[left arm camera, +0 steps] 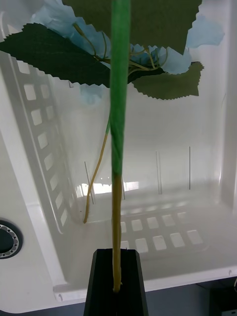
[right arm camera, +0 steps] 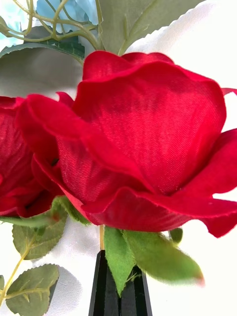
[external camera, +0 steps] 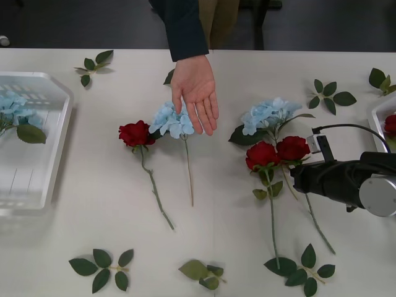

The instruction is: Place the red flowers into the right box and the blue flowers into the left box. If a person shows an open palm, hand one flower to the person first, then continue sorting.

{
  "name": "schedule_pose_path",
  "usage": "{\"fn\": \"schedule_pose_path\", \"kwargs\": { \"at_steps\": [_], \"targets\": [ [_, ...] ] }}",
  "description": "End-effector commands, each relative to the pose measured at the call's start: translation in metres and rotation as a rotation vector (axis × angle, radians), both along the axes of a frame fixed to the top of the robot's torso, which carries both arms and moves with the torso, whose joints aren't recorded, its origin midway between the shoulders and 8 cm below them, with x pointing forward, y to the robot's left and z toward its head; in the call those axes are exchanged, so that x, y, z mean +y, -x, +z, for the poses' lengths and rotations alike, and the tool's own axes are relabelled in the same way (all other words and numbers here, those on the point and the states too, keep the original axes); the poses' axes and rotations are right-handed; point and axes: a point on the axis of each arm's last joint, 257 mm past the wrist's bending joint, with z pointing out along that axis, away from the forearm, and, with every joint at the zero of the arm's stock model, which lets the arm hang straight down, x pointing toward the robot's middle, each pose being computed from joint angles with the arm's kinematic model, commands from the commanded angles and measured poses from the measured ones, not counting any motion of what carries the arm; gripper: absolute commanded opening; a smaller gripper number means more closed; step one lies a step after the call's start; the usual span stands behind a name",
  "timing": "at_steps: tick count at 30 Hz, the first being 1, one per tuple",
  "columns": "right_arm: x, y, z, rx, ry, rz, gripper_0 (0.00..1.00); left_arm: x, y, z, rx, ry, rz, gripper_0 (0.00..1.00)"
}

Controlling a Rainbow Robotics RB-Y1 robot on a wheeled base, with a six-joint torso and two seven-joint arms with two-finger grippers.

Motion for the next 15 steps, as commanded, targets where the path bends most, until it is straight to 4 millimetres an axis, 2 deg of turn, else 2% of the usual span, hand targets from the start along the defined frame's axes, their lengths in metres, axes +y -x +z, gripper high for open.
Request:
{"fn": "schedule_pose_path", "kwargs": {
  "at_steps": [1,4,7,8,9,10,12,13,15],
  "targets": [
    [0.010,-0.011,0.029,-0.047,-0.037,0.005,0.00,-0.008,-0.016,0.021,-0.060,0.004,-0.046,0.00],
    [0.009,-0.008,0.062,-0.091,-0.070,0.021,0.00,-0.008,-0.016,0.021,-0.060,0.004,-0.048,0.00],
    [0.006,-0.002,0.105,-0.132,-0.102,0.038,0.00,-0.009,-0.017,0.021,-0.060,0.004,-0.049,0.00],
    [0.006,0.003,0.130,-0.151,-0.120,0.055,0.00,-0.009,-0.017,0.021,-0.060,0.004,-0.049,0.00],
    [0.006,0.006,0.139,-0.157,-0.122,0.064,0.00,-0.009,-0.017,0.021,-0.060,0.004,-0.049,0.00],
    [0.007,0.009,0.160,-0.180,-0.125,0.081,0.00,-0.010,-0.017,0.021,-0.060,0.006,-0.051,0.00],
    [0.009,0.014,0.189,-0.221,-0.135,0.101,0.00,-0.010,-0.017,0.021,-0.060,0.006,-0.051,0.00],
    [0.014,0.018,0.210,-0.257,-0.145,0.118,0.00,-0.010,-0.017,0.021,-0.062,0.006,-0.051,0.00],
    [0.023,0.024,0.237,-0.309,-0.171,0.141,0.00,-0.010,-0.017,0.021,-0.060,0.006,-0.051,0.00]
  ]
}}
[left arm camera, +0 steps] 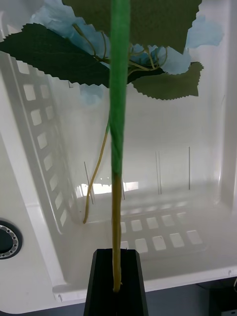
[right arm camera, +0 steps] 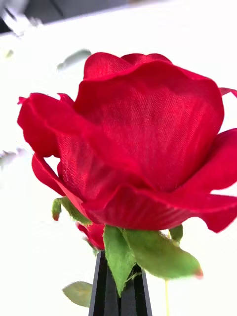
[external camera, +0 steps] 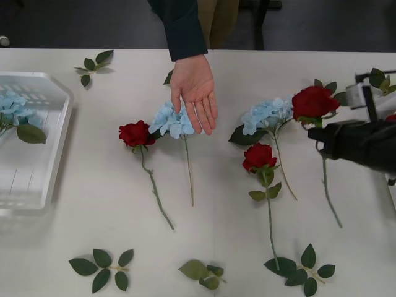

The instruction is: Place the red flowers into the right box and the blue flowers into the left box. If a person shows an open palm, hand one flower to the person first, then continue sorting.

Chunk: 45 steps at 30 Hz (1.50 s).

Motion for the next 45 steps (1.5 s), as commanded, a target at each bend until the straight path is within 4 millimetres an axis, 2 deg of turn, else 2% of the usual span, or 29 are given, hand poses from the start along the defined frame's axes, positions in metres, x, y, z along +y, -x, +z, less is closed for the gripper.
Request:
{"fn": "schedule_pose_path", "kwargs": {
  "at_steps": [1,2,3,8,9,10,14,17,21,27,31,41,42,43,44,45],
  "targets": [
    [0.018,0.017,0.088,-0.188,-0.037,0.060,0.00,-0.010,-0.017,0.021,-0.060,0.006,-0.052,0.00],
    [0.021,0.019,0.096,-0.207,-0.048,0.065,0.00,-0.010,-0.017,0.021,-0.060,0.005,-0.053,0.00],
    [0.029,0.023,0.115,-0.254,-0.075,0.073,0.00,-0.010,-0.017,0.022,-0.062,0.005,-0.054,0.00],
    [0.063,0.036,0.183,-0.444,-0.144,0.114,0.00,-0.011,-0.017,0.021,-0.062,0.010,-0.058,0.00],
    [0.066,0.037,0.188,-0.463,-0.145,0.116,0.00,-0.011,-0.017,0.021,-0.063,0.008,-0.059,0.00],
    [0.079,0.038,0.202,-0.508,-0.149,0.134,0.00,-0.011,-0.017,0.021,-0.062,0.009,-0.059,0.00],
    [0.112,0.035,0.232,-0.616,-0.161,0.166,0.00,-0.011,-0.017,0.021,-0.063,0.007,-0.063,0.00],
    [0.131,0.024,0.238,-0.652,-0.153,0.175,0.00,-0.011,-0.017,0.021,-0.062,0.006,-0.066,0.00],
    [0.153,-0.005,0.242,-0.701,-0.155,0.153,0.00,-0.010,-0.016,0.022,-0.063,0.001,-0.069,0.00],
    [0.173,-0.042,0.247,-0.739,-0.146,0.124,0.00,-0.010,-0.016,0.022,-0.062,0.000,-0.073,0.00],
    [0.180,-0.059,0.248,-0.745,-0.168,0.115,0.00,-0.009,-0.016,0.022,-0.062,0.000,-0.074,0.00],
    [0.179,-0.064,0.245,-0.740,-0.171,0.107,0.00,-0.009,-0.016,0.023,-0.064,-0.003,-0.082,0.00],
    [0.179,-0.064,0.245,-0.740,-0.170,0.105,0.04,-0.009,-0.015,0.022,-0.059,-0.003,-0.082,0.00],
    [0.178,-0.064,0.245,-0.739,-0.171,0.104,0.21,-0.010,-0.016,0.021,-0.062,-0.003,-0.083,0.00],
    [0.178,-0.065,0.245,-0.738,-0.171,0.102,0.30,-0.009,-0.015,0.022,-0.061,-0.004,-0.084,0.00],
    [0.177,-0.064,0.246,-0.740,-0.172,0.101,0.48,-0.010,-0.015,0.022,-0.061,-0.003,-0.084,0.00]
  ]
}}
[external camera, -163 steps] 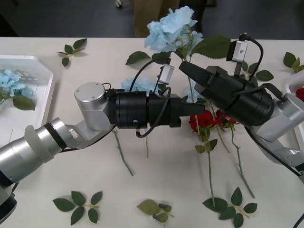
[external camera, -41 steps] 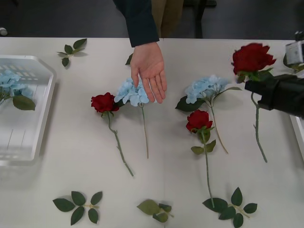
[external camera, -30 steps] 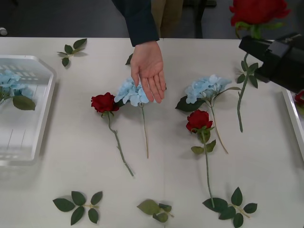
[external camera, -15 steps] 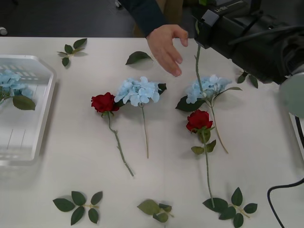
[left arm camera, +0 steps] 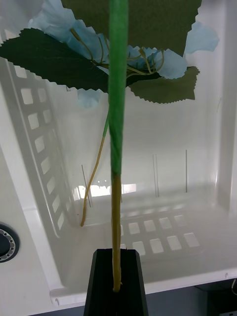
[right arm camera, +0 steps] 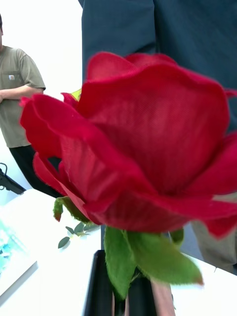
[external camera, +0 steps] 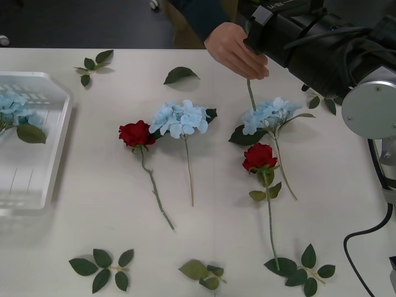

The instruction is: Place the red flowers into the right box and the blue flowers into the left box. If a person shows an open palm, hand one flower to the person first, then continue sorting.

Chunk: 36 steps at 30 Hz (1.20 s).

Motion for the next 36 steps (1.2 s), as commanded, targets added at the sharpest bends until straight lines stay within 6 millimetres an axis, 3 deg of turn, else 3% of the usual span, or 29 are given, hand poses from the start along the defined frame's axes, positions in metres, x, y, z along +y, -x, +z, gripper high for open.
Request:
{"fn": "schedule_pose_path", "kwargs": {
  "at_steps": [1,2,4,12,15,23,25,28,33,36],
  "targets": [
    [0.011,0.007,0.025,-0.070,-0.006,0.013,0.64,-0.007,-0.014,0.021,-0.057,-0.014,-0.084,0.00],
    [0.009,0.006,0.025,-0.071,-0.006,0.009,0.81,-0.008,-0.014,0.021,-0.057,-0.012,-0.085,0.00],
    [0.010,0.008,0.025,-0.068,-0.013,0.013,0.90,-0.008,-0.014,0.020,-0.055,-0.011,-0.087,0.00],
    [-0.003,0.025,0.017,-0.052,-0.016,0.027,0.93,-0.008,-0.013,0.019,-0.051,-0.010,-0.087,0.00],
    [-0.017,0.044,0.007,-0.027,0.019,0.044,0.93,-0.008,-0.012,0.019,-0.049,-0.010,-0.086,0.00],
    [-0.059,0.117,-0.022,0.109,0.070,0.103,0.93,-0.007,-0.012,0.019,-0.048,-0.012,-0.085,0.00],
    [-0.076,0.133,-0.036,0.169,0.095,0.089,0.93,-0.007,-0.011,0.019,-0.046,-0.013,-0.085,0.00],
    [-0.101,0.139,-0.062,0.256,0.124,0.041,0.93,-0.009,-0.012,0.015,-0.043,-0.010,-0.088,0.00],
    [-0.149,0.122,-0.114,0.394,0.136,-0.073,0.93,-0.013,-0.010,-0.004,-0.003,-0.017,-0.102,0.00],
    [-0.177,0.110,-0.165,0.508,0.203,-0.140,0.93,-0.020,-0.006,-0.035,0.052,-0.028,-0.118,0.00]
  ]
}}
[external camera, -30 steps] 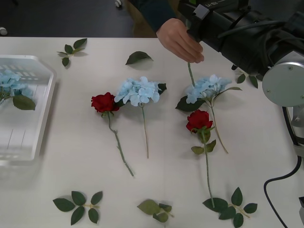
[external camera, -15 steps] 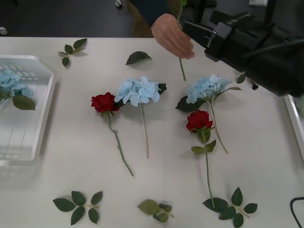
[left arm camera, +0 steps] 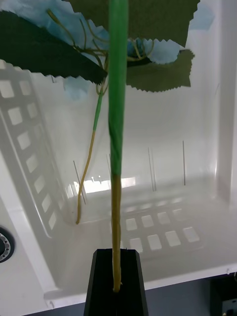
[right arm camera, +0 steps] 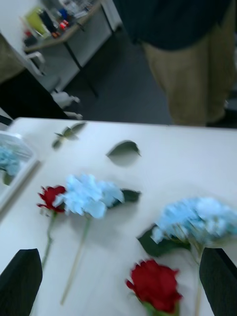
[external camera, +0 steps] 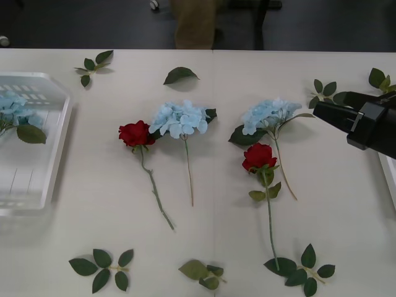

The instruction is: Place the red flowers into the right box and the blue flowers into the left box. If a person shows an open palm, hand one flower to the person first, then continue sorting.

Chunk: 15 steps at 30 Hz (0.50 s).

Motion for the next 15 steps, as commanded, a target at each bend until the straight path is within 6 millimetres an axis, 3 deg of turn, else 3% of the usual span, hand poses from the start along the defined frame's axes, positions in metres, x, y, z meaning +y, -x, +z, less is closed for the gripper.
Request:
{"fn": "schedule_pose_path", "kwargs": {
  "at_steps": [1,2,8,15],
  "targets": [
    [-0.031,-0.011,-0.056,0.114,0.129,-0.052,0.93,-0.015,-0.009,-0.023,0.019,-0.016,-0.080,0.00],
    [-0.039,-0.015,-0.071,0.143,0.144,-0.075,0.93,-0.019,-0.008,-0.037,0.035,-0.006,-0.079,0.00],
    [-0.065,-0.037,-0.124,0.254,0.171,-0.191,0.92,-0.036,-0.009,-0.075,0.062,0.045,-0.062,0.00],
    [-0.075,-0.083,-0.162,0.295,0.145,-0.291,0.93,-0.033,-0.013,-0.103,0.047,0.035,-0.038,0.00]
  ]
}}
